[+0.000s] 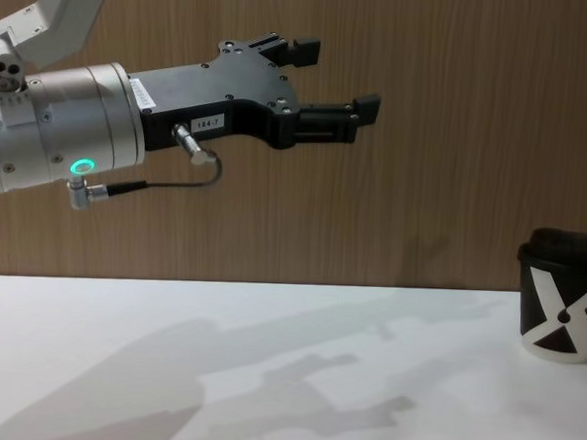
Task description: Pick up the straw with one hand, pass it to the other hand, and insert it into the cup.
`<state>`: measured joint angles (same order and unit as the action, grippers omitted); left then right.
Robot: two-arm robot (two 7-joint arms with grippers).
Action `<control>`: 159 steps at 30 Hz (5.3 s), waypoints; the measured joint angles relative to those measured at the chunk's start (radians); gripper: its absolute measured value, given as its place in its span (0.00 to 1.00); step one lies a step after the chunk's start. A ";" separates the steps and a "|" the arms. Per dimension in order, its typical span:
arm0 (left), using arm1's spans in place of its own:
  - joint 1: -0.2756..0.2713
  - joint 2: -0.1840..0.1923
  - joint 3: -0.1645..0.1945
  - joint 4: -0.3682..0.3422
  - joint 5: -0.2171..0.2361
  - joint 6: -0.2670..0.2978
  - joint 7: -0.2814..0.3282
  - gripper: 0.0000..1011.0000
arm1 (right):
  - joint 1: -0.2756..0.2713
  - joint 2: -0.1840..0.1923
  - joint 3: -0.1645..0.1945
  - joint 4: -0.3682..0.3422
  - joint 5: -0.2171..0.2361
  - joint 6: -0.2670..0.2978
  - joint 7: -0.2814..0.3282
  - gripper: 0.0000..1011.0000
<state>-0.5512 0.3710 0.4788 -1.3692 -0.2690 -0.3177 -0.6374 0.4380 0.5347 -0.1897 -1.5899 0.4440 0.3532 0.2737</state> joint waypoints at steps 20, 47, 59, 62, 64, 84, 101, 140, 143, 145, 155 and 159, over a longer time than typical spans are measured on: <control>0.000 0.000 0.000 0.000 0.000 0.000 0.000 0.99 | 0.000 -0.020 -0.006 0.029 -0.025 -0.004 0.007 0.00; 0.000 0.000 0.000 0.000 0.000 0.000 0.000 0.99 | 0.007 -0.031 -0.012 0.058 -0.040 -0.019 0.025 0.37; 0.000 0.000 0.000 0.000 0.000 0.000 0.000 0.99 | 0.008 -0.032 -0.013 0.060 -0.041 -0.020 0.027 0.73; 0.000 0.000 0.000 0.000 0.000 0.000 0.000 0.99 | 0.008 -0.032 -0.013 0.061 -0.042 -0.020 0.027 0.84; 0.000 0.000 0.000 0.000 0.000 0.000 0.000 0.99 | 0.008 -0.032 -0.013 0.061 -0.042 -0.020 0.027 0.89; 0.000 0.000 0.000 0.000 0.000 0.000 0.000 0.99 | 0.008 -0.032 -0.013 0.062 -0.042 -0.020 0.027 0.99; -0.011 -0.025 -0.001 0.017 -0.004 -0.009 0.025 0.99 | -0.030 -0.035 0.011 0.016 -0.060 -0.082 0.013 0.99; -0.164 -0.162 0.008 0.254 -0.003 -0.044 -0.001 0.99 | -0.245 -0.018 0.028 -0.158 -0.194 -0.250 -0.027 0.99; -0.180 -0.169 0.018 0.276 -0.007 -0.048 -0.020 0.99 | -0.246 -0.021 0.027 -0.154 -0.200 -0.250 -0.024 0.99; -0.186 -0.173 0.022 0.287 -0.009 -0.049 -0.029 0.99 | -0.246 -0.022 0.026 -0.153 -0.202 -0.250 -0.021 0.99; -0.212 -0.186 0.041 0.327 -0.016 -0.054 -0.061 0.99 | -0.247 -0.027 0.023 -0.146 -0.209 -0.249 -0.016 0.99; -0.219 -0.190 0.045 0.336 -0.017 -0.055 -0.070 0.99 | -0.248 -0.028 0.023 -0.145 -0.211 -0.249 -0.015 0.99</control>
<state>-0.7699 0.1814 0.5238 -1.0327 -0.2862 -0.3732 -0.7071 0.1903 0.5068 -0.1671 -1.7352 0.2328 0.1045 0.2588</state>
